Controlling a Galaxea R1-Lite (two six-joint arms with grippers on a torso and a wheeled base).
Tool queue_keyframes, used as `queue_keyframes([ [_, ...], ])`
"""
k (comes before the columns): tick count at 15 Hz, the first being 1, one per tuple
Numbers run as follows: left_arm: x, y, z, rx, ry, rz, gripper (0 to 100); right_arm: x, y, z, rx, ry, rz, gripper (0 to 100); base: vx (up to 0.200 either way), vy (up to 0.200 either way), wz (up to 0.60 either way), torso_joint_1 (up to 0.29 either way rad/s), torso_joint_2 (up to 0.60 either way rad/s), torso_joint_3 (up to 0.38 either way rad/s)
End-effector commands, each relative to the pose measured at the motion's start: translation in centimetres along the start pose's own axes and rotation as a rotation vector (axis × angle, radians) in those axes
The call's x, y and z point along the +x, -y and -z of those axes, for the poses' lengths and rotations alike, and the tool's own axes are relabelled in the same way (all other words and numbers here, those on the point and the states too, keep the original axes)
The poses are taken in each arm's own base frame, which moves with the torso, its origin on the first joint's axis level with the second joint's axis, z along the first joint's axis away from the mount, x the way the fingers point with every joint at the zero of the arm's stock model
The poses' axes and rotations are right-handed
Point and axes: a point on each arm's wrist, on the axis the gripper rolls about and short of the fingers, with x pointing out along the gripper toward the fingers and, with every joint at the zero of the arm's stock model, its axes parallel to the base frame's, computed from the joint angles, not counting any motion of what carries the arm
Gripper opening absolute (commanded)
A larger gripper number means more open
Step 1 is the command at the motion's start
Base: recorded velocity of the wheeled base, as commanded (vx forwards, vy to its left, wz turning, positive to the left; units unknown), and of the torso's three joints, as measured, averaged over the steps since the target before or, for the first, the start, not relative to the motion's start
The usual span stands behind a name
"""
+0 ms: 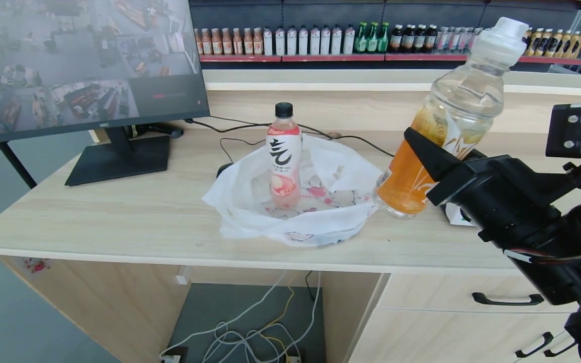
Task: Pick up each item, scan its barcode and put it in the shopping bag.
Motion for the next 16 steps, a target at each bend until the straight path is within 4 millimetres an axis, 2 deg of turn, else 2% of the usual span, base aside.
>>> queue_keyframes([
  [1,0.0,0.0,0.0,0.000,0.000,0.000,100,1.2,0.4,0.7,-0.008,0.001,0.014,0,0.000,0.000,0.00,0.000,0.00,0.000],
  [10,0.0,0.0,0.0,0.000,0.000,-0.001,100,5.2,0.2,4.8,-0.038,-0.034,-0.058,0,0.000,0.000,0.00,0.000,0.00,0.000],
  [12,0.0,0.0,0.0,0.000,0.000,0.000,100,6.0,-0.3,6.2,-0.030,-0.049,-0.075,0,0.000,0.000,0.00,0.000,0.00,0.000],
  [14,0.0,0.0,0.0,-0.002,0.000,-0.001,100,6.6,-0.7,6.6,-0.025,-0.041,-0.086,0,0.000,0.000,0.00,0.000,0.00,0.000],
  [16,0.0,0.0,0.0,-0.002,0.000,-0.001,100,7.3,-0.6,8.4,-0.023,-0.062,-0.072,0,0.000,0.000,0.00,0.000,0.00,0.000],
])
